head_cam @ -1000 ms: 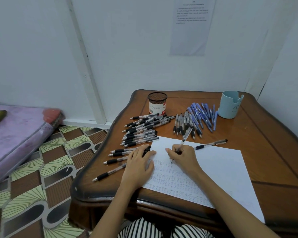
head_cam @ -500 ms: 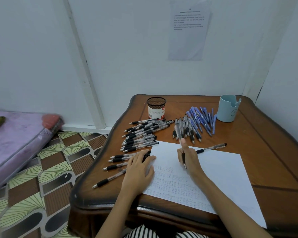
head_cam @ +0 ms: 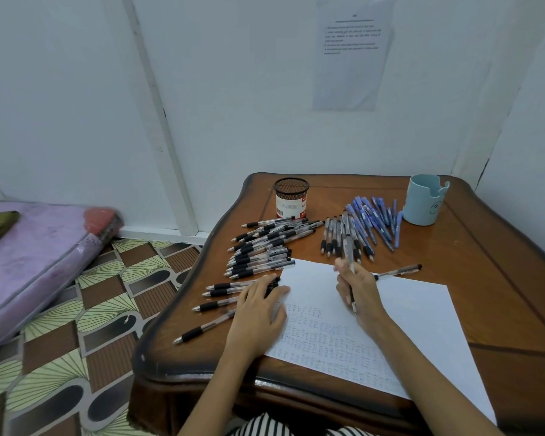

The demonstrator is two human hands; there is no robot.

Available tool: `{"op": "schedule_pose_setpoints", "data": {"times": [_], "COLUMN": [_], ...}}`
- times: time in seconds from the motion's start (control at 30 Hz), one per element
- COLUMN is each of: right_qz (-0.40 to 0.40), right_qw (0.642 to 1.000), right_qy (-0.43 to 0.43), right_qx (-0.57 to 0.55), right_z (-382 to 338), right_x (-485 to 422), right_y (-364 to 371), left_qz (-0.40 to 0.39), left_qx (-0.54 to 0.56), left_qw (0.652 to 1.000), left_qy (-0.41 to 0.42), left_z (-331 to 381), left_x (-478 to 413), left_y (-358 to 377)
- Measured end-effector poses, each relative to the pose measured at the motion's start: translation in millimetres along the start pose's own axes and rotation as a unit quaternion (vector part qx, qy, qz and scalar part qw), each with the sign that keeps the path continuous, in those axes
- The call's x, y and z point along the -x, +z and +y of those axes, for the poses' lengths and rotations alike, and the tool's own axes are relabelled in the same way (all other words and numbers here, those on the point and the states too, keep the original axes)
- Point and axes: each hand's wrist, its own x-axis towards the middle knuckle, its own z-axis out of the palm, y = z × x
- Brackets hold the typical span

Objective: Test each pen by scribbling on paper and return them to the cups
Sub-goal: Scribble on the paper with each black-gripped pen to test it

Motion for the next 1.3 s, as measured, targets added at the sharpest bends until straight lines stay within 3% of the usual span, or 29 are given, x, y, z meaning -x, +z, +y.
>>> {"op": "schedule_pose_setpoints", "data": {"times": [0.13, 0.33, 0.5, 0.57, 0.77, 0.9, 1.07, 1.17, 1.3], "right_qz": [0.010, -0.008, -0.057, -0.055, -0.024, -0.015, 0.030, 0.111, 0.217], "right_qw": [0.998, 0.990, 0.996, 0.997, 0.982, 0.976, 0.909, 0.937, 0.970], "right_qy": [0.056, 0.106, 0.061, 0.046, 0.086, 0.080, 0.089, 0.088, 0.100], "right_qx": [-0.005, -0.098, 0.014, 0.007, -0.167, -0.201, -0.407, -0.319, -0.042], "right_z": [-1, -2, -3, -3, -6, -5, -8, -22, -44], "right_x": [-2, -5, 2, 2, 1, -3, -11, -12, -18], "right_y": [2, -3, -5, -5, -11, -16, -32, -34, -39], "left_qz": [-0.005, -0.006, -0.004, -0.005, -0.002, 0.000, 0.000, 0.001, 0.001], "left_qx": [-0.001, 0.000, -0.001, -0.001, -0.003, -0.003, -0.004, -0.003, 0.003], "left_qw": [1.000, 1.000, 1.000, 1.000, 1.000, 1.000, 1.000, 1.000, 1.000], "left_qy": [-0.004, -0.006, -0.007, -0.006, -0.002, -0.002, 0.000, -0.001, 0.000], "left_z": [-1, -1, -1, -2, -2, -3, -3, -2, -1], "left_x": [0, 0, -1, -1, -1, 0, -1, -1, 0], "left_y": [0, 0, 1, 1, 2, 3, 2, 2, 1]}}
